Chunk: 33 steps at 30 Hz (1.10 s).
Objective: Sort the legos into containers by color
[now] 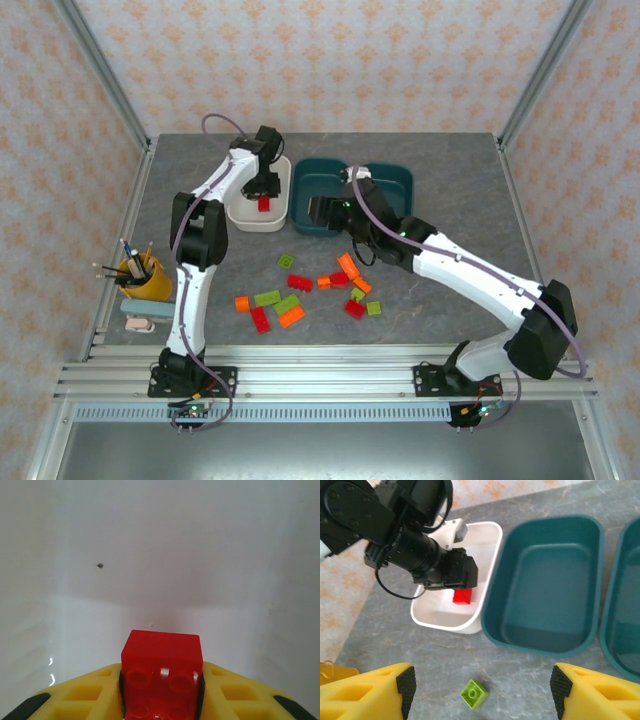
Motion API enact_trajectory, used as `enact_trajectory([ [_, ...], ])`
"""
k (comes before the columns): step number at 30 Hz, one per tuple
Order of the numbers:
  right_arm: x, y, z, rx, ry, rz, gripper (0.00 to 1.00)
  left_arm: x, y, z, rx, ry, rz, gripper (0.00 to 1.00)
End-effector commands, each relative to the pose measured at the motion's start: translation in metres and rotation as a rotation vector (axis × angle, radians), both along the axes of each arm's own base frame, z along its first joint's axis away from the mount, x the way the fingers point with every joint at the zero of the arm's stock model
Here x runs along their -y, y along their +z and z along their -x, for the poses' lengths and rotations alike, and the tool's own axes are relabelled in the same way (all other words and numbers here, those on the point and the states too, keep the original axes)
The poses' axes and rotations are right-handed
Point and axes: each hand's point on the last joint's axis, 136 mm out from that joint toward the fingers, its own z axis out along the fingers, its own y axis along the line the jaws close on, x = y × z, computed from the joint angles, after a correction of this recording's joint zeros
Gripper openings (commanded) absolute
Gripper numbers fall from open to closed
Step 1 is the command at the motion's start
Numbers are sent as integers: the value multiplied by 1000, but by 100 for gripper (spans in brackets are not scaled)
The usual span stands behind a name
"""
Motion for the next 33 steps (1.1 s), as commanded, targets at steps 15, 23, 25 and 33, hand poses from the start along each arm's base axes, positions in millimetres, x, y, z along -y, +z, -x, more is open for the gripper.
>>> enact_trajectory([
  [15,50,-116,27,-344,182,551,68,8,120,23,211,66,107,76],
  [23,37,-165,18,-444,271,662,67,48,178,116,348,24,336,90],
  [25,35,-175,15,-455,277,681,67,54,178,142,352,28,390,91],
  [33,31,-210,14,-540,302,700,62,51,173,217,387,53,521,94],
])
